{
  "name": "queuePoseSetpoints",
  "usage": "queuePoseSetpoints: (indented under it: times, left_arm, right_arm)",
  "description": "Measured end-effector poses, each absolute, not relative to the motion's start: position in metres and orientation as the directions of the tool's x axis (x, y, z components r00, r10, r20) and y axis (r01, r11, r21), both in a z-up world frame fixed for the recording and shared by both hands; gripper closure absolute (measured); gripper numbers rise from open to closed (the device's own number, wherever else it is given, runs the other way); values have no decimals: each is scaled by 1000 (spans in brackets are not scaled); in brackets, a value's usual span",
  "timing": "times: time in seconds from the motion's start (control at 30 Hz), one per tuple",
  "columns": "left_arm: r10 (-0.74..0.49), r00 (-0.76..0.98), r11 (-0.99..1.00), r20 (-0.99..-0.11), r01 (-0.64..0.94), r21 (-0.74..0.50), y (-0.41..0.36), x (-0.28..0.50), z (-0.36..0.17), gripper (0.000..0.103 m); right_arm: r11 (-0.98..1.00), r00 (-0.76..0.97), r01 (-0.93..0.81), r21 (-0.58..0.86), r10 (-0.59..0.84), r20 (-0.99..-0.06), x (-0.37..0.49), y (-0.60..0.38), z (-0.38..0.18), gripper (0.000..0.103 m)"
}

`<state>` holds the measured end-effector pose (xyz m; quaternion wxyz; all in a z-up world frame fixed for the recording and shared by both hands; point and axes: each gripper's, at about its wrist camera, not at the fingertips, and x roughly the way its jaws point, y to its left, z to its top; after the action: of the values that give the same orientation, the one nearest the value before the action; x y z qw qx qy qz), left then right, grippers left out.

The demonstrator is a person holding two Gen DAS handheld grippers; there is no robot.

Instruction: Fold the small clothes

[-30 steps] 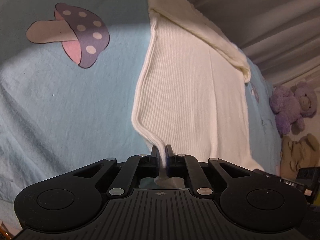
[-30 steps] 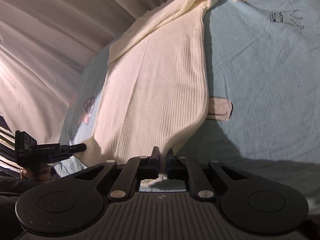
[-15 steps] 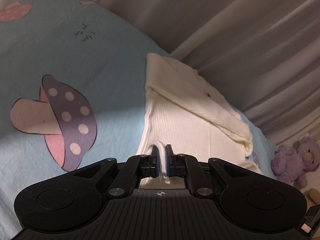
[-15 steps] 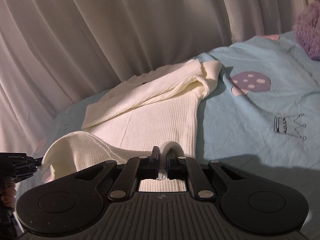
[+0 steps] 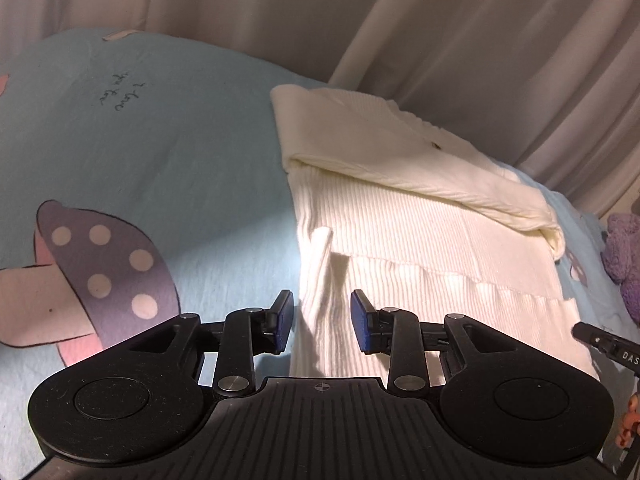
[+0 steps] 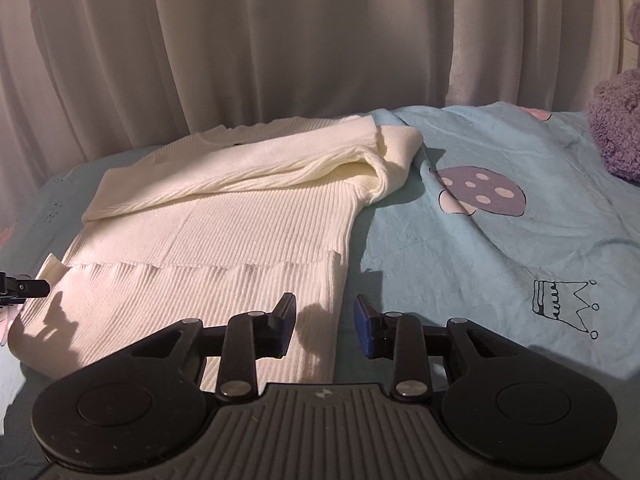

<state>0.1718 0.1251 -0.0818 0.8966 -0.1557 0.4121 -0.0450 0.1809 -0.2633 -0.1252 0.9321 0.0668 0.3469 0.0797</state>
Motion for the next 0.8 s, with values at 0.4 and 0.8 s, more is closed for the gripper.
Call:
queuePoseSetpoints:
  times: [0.4,0.8]
  left_arm:
    - [-143,721,979,-678,5,-202,106,172,-65,94]
    - [-213,679,971,-703,70,-227,100,184,-78,86]
  right_arm:
    - [982,800,-142,126,188,-569,170,-248,-103,97]
    - [971,728,-146,191,236,-643,188,-250,-119,93]
